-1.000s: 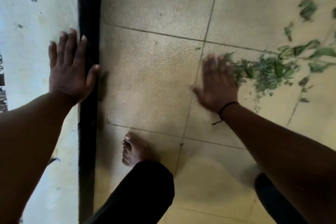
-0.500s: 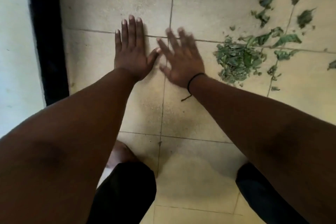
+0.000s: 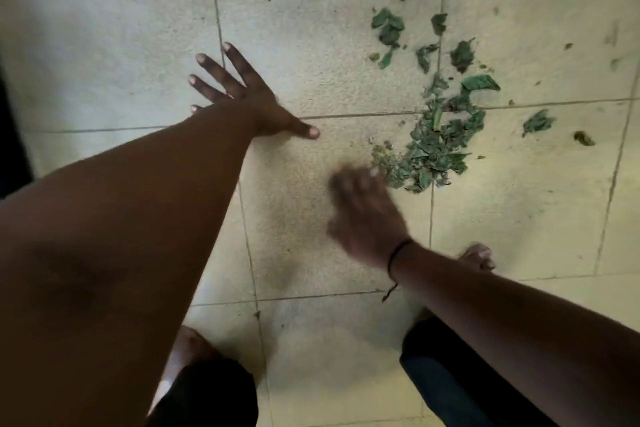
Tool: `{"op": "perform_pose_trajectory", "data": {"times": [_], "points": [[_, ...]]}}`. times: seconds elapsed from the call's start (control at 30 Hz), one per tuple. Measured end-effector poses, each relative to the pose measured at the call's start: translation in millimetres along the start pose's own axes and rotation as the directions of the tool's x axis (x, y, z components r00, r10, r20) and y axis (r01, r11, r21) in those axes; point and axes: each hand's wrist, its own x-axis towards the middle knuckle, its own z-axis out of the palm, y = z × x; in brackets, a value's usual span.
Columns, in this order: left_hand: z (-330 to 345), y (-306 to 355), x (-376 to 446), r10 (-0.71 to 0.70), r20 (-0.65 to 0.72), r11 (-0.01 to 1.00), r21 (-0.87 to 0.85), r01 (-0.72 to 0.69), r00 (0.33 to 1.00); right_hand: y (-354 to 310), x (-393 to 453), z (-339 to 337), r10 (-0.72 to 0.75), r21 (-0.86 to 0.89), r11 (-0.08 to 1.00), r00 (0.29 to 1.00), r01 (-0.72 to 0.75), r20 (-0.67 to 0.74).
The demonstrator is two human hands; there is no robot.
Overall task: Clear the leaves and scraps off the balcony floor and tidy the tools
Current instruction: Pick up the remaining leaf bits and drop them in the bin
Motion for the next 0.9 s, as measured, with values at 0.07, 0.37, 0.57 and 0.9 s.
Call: {"op": "perform_pose_trajectory", "data": {"times": [0.07, 0.37, 0.57, 0.9], "points": [[-2, 0, 2, -0.022, 0.005, 0.999, 0.038, 0.022, 1.000, -13, -13, 22, -0.293, -0.077, 0.952, 0.956, 0.295, 0.034], [-10, 9, -5, -0.067, 0.073, 0.994, 0.095, 0.060, 0.995, 89, 34, -21, 0.265, -0.082, 0.959, 0.961, -0.272, -0.082], [-13, 19, -7, -0.121, 0.101, 0.987, 0.120, 0.109, 0.987, 94, -4, -32, 0.132, -0.002, 0.991, 0.988, -0.133, -0.080], [-14, 25, -9, -0.129, 0.153, 0.988, 0.101, 0.114, 0.980, 97, -76, -35, 0.397, 0.017, 0.917, 0.917, -0.398, 0.029]]}}
